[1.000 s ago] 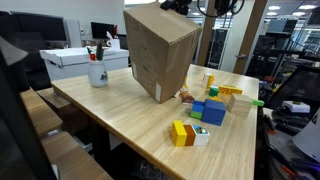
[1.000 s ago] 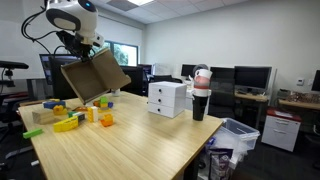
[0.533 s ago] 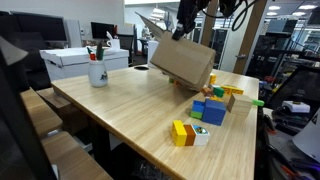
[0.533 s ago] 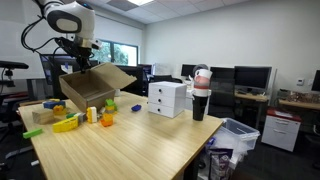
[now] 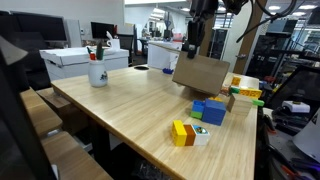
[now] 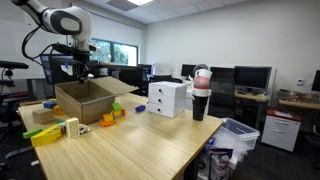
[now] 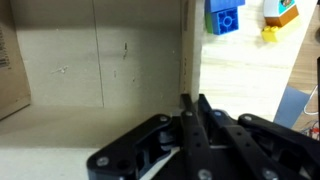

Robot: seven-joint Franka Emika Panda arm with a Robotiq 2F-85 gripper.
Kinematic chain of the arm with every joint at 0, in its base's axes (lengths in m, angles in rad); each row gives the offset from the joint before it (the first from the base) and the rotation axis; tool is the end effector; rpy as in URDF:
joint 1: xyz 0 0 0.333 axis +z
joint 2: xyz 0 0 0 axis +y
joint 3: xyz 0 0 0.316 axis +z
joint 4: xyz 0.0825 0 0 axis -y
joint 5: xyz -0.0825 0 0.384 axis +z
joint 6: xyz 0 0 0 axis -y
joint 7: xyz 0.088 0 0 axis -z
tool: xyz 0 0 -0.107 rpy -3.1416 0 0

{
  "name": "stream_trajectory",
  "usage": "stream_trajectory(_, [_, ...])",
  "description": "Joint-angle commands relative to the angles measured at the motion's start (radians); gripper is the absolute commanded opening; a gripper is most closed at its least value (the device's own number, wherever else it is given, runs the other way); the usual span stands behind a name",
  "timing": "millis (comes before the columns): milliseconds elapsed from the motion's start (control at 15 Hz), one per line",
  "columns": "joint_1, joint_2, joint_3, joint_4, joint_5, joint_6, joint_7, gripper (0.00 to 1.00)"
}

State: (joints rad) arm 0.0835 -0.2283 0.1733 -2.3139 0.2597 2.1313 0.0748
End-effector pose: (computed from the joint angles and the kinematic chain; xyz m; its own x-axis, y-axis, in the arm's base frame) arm 0.4586 0.1342 0.4385 0.9989 0.0430 0.0183 0.0457 -0.9813 -0.1871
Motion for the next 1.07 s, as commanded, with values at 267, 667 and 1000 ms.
stream_trajectory(267, [0.053, 0.027, -0.004, 0.067, 0.022, -0.015, 0.06, 0.04])
stream_trajectory(667, [0.082, 0.044, 0.0, 0.088, 0.06, 0.098, 0.03, 0.04])
stream_trajectory(1000, [0.104, 0.084, 0.009, 0.124, 0.054, 0.195, 0.039, 0.04])
